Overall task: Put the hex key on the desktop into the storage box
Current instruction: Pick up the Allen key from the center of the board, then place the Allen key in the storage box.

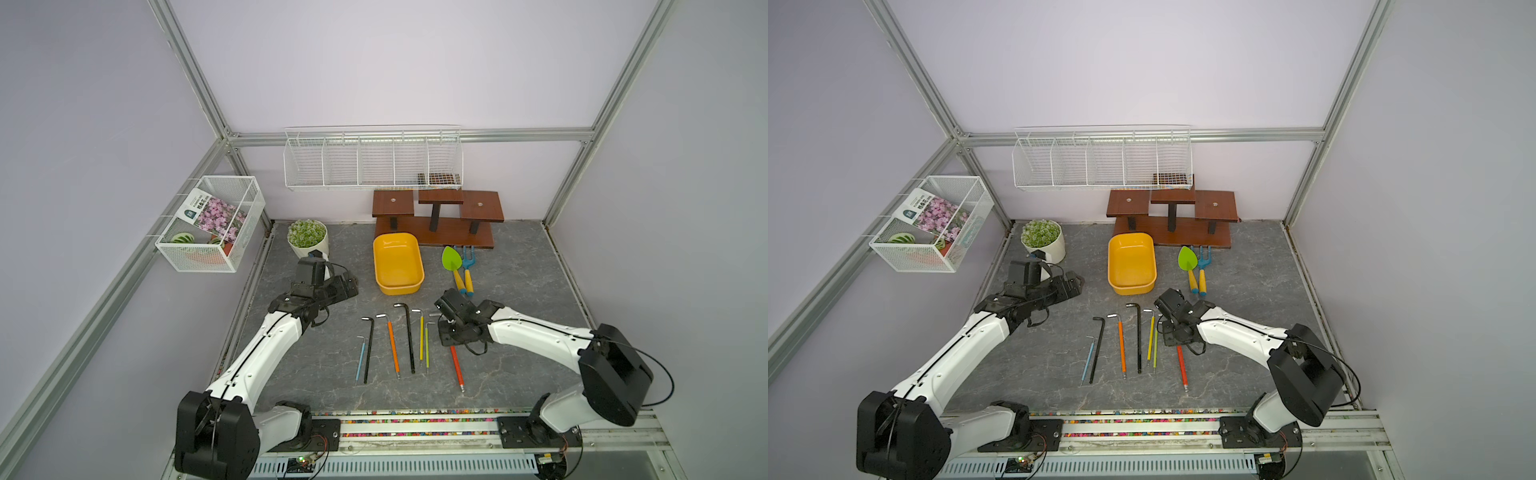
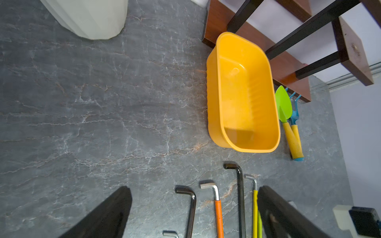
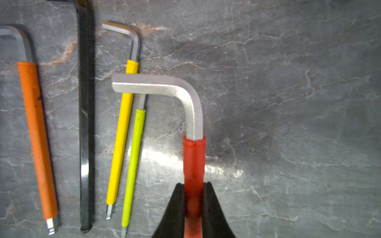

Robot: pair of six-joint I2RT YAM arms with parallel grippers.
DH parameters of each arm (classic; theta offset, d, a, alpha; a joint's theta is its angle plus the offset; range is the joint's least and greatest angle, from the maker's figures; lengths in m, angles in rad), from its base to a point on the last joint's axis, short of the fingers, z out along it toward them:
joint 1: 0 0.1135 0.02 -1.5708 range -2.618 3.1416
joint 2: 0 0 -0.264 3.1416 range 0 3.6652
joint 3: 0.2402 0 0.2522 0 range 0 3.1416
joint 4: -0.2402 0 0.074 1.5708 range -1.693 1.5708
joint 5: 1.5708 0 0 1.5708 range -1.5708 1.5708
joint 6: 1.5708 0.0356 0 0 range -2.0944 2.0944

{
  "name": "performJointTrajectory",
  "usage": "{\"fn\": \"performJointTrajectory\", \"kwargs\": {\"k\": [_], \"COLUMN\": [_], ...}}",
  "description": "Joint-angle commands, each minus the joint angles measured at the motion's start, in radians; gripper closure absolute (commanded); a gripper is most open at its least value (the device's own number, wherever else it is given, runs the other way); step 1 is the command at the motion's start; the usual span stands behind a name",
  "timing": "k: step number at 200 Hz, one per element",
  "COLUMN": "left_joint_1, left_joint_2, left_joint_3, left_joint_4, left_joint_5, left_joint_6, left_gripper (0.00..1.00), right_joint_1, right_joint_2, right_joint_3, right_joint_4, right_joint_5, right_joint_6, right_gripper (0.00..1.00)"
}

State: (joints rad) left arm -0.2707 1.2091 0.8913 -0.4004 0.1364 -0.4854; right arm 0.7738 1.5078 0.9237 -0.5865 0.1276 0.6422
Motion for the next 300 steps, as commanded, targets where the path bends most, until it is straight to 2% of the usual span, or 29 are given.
{"fn": "performJointTrajectory", "kwargs": {"k": [1, 52, 86, 118, 127, 148, 171, 210, 238, 300], "left_joint_1": [-0.004, -0.003, -0.004, -0.001, 0.0, 0.02, 0.022, 0.034, 0.062, 0.091], "left_joint_2": [0.034, 0.094, 0.123, 0.141, 0.15, 0.181, 0.226, 0.329, 0.381, 0.376], "left_joint_3": [0.06, 0.167, 0.246, 0.256, 0.261, 0.327, 0.412, 0.473, 0.477, 0.438], "left_joint_4": [0.004, -0.019, -0.109, -0.103, -0.095, -0.13, -0.187, -0.199, -0.219, -0.185], "left_joint_5": [0.009, 0.086, 0.092, 0.084, 0.11, 0.253, 0.258, 0.278, 0.333, 0.338], "left_joint_6": [0.022, 0.041, 0.1, 0.098, 0.084, 0.095, 0.136, 0.155, 0.152, 0.107], "left_gripper": [0.0, 0.0, 0.0, 0.0, 0.0, 0.0, 0.0, 0.0, 0.0, 0.0], "right_joint_1": [0.005, 0.004, 0.004, -0.004, -0.01, -0.029, -0.057, -0.113, -0.125, -0.135], "right_joint_2": [-0.063, -0.108, -0.113, -0.078, -0.062, -0.029, 0.009, 0.147, 0.282, 0.588], "right_joint_3": [0.047, 0.134, 0.186, 0.264, 0.291, 0.357, 0.427, 0.596, 0.76, 1.133], "right_joint_4": [-0.055, -0.142, -0.141, -0.146, -0.154, -0.153, -0.116, -0.076, -0.072, -0.09], "right_joint_5": [0.039, 0.085, 0.103, 0.093, 0.092, 0.059, 0.012, -0.091, -0.104, -0.011], "right_joint_6": [-0.019, -0.041, -0.072, -0.111, -0.119, -0.144, -0.168, -0.194, -0.235, -0.324], "right_gripper": [1.0, 1.0, 1.0, 1.0, 1.0, 1.0, 1.0, 1.0, 1.0, 1.0]}}
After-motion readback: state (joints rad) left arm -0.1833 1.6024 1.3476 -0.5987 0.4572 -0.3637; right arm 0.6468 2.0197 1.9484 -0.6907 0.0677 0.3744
